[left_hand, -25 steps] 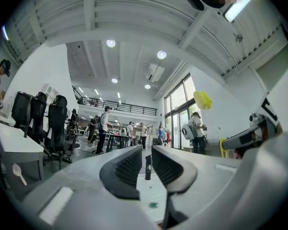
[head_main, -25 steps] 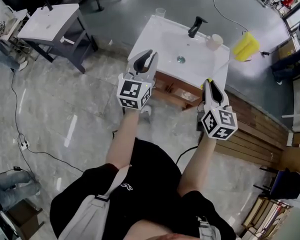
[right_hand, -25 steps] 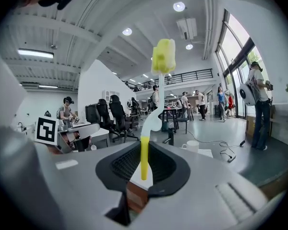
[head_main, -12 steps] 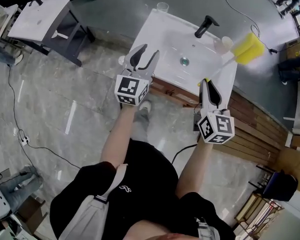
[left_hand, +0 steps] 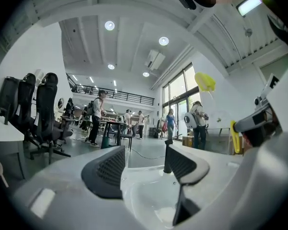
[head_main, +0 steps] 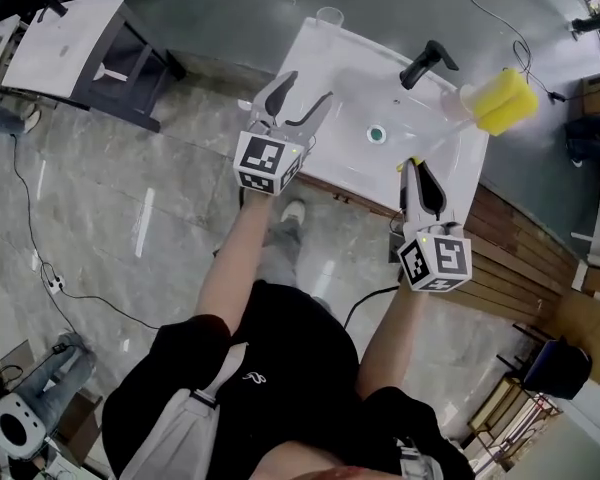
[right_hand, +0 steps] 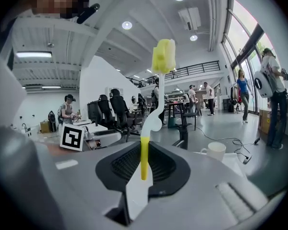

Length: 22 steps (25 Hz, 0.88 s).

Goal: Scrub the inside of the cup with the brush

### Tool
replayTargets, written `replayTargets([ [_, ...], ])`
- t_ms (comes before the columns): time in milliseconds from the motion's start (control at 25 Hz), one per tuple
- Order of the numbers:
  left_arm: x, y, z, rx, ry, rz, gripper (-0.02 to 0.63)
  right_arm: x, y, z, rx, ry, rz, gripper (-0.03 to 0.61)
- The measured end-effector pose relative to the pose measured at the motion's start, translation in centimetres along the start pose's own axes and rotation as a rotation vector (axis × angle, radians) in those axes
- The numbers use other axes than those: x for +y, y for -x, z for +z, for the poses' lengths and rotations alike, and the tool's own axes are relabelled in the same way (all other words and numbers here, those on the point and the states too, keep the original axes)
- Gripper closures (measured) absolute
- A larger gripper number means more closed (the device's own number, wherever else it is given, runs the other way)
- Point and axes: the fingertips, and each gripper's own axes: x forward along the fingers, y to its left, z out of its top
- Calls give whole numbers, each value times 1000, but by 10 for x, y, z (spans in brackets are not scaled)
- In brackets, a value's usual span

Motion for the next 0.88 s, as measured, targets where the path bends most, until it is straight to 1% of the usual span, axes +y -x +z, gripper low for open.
replayTargets([
  [280, 32, -42, -29, 43, 35, -15, 323, -9, -35, -2, 30, 11, -5, 528],
  [520, 43, -70, -46, 65, 37, -34, 308, -18, -47, -8, 45, 2, -22, 528],
  [880, 56, -96, -64, 93, 37, -39, 287, -26, -55, -16, 61, -16, -42, 528],
])
